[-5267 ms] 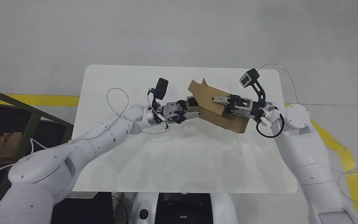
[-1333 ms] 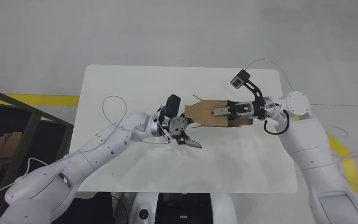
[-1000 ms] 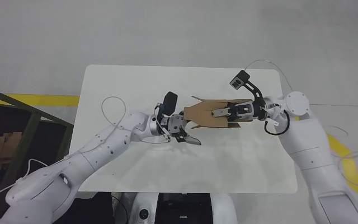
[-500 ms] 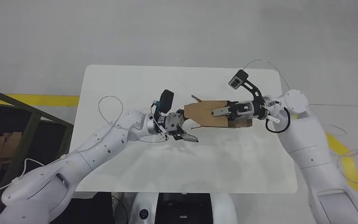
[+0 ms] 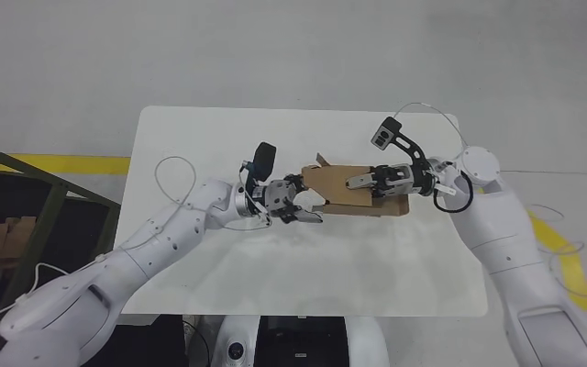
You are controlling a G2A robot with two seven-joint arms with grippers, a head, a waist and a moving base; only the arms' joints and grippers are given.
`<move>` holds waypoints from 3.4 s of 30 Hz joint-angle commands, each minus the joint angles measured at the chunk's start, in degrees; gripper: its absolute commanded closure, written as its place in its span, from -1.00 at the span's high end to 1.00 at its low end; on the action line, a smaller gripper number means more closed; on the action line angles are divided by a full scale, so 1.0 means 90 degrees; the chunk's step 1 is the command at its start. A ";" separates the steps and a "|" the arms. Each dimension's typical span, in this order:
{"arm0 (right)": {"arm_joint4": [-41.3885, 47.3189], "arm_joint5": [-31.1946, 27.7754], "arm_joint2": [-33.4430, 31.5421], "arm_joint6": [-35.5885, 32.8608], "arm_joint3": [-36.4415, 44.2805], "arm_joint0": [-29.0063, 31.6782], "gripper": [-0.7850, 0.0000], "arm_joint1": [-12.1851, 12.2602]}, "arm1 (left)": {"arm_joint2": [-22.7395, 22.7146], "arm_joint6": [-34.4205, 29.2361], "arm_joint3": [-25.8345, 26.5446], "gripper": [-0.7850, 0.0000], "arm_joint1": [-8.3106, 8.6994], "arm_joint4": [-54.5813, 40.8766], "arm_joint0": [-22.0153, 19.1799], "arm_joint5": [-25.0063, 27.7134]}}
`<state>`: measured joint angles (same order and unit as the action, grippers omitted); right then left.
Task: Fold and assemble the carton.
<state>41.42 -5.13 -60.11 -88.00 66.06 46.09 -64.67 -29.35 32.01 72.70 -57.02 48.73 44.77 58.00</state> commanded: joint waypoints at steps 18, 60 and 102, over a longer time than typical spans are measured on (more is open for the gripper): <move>0.0101 -0.0033 0.0085 -0.0001 0.0138 0.0020 -1.00 0.0030 | -0.0297 -0.0338 -0.0186 -0.01 -0.0136 -0.0279 0.0128 0.0000; -0.0067 -0.0258 -0.0368 0.0303 0.0512 0.0490 -1.00 0.0159 | -0.1879 -0.1099 -0.0032 1.00 -0.0309 -0.1215 0.1104 -0.0327; 0.0024 -0.0494 -0.0345 0.0099 0.0993 0.0745 -1.00 0.0212 | -0.1953 -0.4867 -0.0172 1.00 -0.0776 -0.3738 0.0827 -0.0938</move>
<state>41.61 -9.54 -63.23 -87.11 75.08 52.83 -62.76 -46.69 -11.81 70.88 -64.05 14.66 51.95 49.11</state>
